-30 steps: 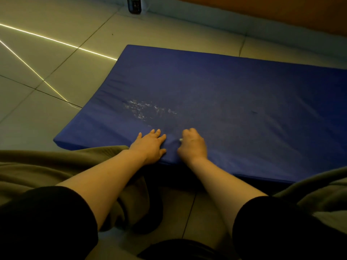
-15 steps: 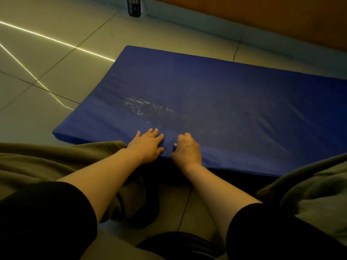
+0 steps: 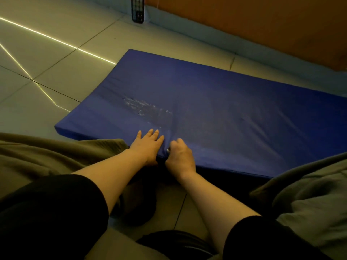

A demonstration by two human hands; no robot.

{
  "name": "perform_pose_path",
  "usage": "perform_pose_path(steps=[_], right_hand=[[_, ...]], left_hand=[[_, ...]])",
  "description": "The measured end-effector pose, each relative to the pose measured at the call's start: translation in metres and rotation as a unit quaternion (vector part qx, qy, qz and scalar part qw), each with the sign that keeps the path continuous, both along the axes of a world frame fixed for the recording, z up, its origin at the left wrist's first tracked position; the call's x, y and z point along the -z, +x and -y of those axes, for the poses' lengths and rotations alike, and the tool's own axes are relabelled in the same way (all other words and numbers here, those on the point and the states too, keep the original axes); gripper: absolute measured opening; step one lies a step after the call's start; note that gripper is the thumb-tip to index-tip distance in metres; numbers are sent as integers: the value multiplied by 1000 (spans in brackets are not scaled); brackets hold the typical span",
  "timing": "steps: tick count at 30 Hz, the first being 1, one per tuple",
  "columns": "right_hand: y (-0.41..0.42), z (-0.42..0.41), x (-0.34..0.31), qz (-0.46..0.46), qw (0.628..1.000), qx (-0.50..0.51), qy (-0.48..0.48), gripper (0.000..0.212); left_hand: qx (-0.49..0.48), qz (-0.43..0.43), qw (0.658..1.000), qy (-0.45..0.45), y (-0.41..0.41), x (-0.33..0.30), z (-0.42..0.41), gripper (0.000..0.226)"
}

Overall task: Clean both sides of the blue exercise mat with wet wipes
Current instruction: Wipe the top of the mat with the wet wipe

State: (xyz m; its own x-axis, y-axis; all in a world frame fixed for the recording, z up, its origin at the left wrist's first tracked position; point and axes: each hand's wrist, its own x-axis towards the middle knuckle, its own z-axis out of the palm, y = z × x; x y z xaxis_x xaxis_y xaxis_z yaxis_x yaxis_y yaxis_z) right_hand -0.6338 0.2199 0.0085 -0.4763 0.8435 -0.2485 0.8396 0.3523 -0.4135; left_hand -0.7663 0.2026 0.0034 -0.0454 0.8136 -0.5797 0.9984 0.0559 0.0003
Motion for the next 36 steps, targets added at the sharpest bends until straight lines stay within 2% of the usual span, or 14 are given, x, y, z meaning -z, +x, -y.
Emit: perform_pose_path(steps=[2, 5, 8, 10, 13, 15, 20, 24, 27, 32, 35, 36], right_hand=[[10, -4, 2, 3, 1000, 14, 12, 15], [54, -22, 2, 62, 990, 121, 28, 16], [82, -29, -3, 103, 968, 225, 39, 22], [69, -21, -5, 94, 971, 216, 31, 23], [32, -1, -6, 37, 993, 107, 17, 20], [22, 1, -12, 15, 997, 70, 25, 14], [41, -40, -52, 6, 978, 204, 46, 21], [36, -50, -82, 3, 977, 197, 78, 17], [46, -48, -77, 35, 979, 195, 50, 17], [53, -38, -46, 128, 975, 182, -20, 26], [41, -26, -26, 143, 976, 163, -13, 26], [33, -21, -25, 123, 981, 148, -9, 27]], left_hand=[[2, -7, 1000, 6, 0, 2, 2, 98], [18, -21, 1000, 9, 2, 2, 5, 106], [21, -33, 999, 22, 5, 3, 8, 104], [20, -41, 998, 32, 7, 5, 10, 95], [34, -61, 997, 40, 10, 3, 14, 80], [31, -48, 997, 50, 10, -3, 14, 70], [43, -31, 984, 168, 8, -45, -3, 45], [15, -29, 972, 231, 23, -79, -13, 23], [7, -23, 980, 199, 42, -75, -10, 24], [14, 37, 996, 75, 59, -30, 13, 39], [-8, 106, 992, 62, 47, -13, 18, 50], [-27, 137, 987, 80, 39, -15, 15, 53]])
